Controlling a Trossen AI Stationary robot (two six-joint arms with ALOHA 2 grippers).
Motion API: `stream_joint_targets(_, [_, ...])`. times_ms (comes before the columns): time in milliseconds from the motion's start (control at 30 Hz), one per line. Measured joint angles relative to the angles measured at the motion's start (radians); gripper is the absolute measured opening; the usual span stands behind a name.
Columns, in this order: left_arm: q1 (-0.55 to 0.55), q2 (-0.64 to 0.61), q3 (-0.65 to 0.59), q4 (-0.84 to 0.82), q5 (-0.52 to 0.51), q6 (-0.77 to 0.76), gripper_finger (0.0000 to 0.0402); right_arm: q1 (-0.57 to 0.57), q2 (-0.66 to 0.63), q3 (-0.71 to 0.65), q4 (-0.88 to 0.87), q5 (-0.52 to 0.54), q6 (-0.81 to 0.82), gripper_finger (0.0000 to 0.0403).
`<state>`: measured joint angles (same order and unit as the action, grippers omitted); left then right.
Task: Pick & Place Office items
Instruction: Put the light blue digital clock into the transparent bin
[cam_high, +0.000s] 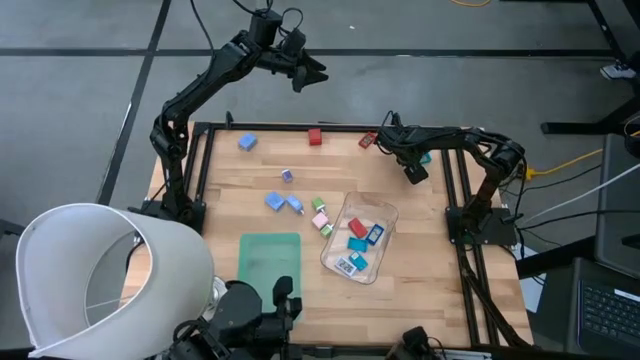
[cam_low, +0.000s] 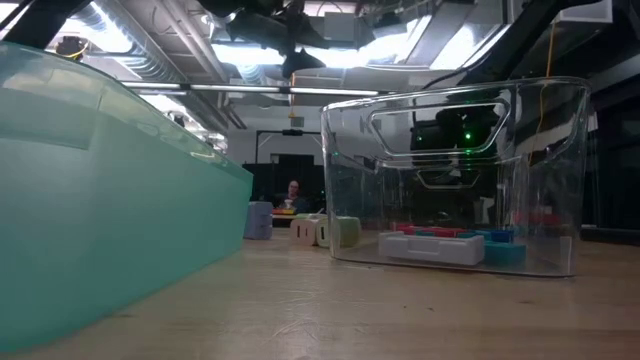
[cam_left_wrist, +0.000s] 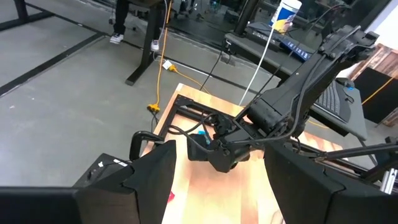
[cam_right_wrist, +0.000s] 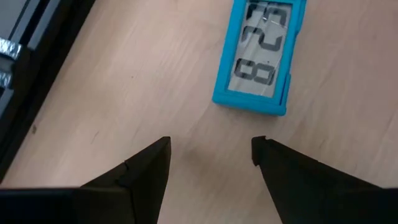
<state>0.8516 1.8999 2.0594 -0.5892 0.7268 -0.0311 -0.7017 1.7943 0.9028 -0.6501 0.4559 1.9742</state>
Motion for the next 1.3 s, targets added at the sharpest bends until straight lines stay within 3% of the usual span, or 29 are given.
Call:
stream_joint_targets(167, [0.000, 0.000, 0.000, -0.018, 0.002, 0.033, 0.0239, -0.022, 0.000, 0.001, -0.008, 0.006, 0.003, 0.0247])
stream_joint_targets(367, [0.000, 0.000, 0.000, -0.024, 0.002, 0.036, 0.0239, -0.069, 0.013, -0.005, -0.072, 0.104, -0.014, 0.0247])
stream_joint_targets(767, [0.031, 0.000, 0.000, -0.043, 0.005, 0.036, 0.0239, -0.132, -0.011, -0.003, -0.048, 0.019, -0.232, 0.0246])
stream_joint_targets(1300, [0.034, 0.005, 0.000, -0.037, -0.003, 0.045, 0.0239, -0.148, -0.078, -0.002, -0.201, 0.050, -0.379, 0.0246])
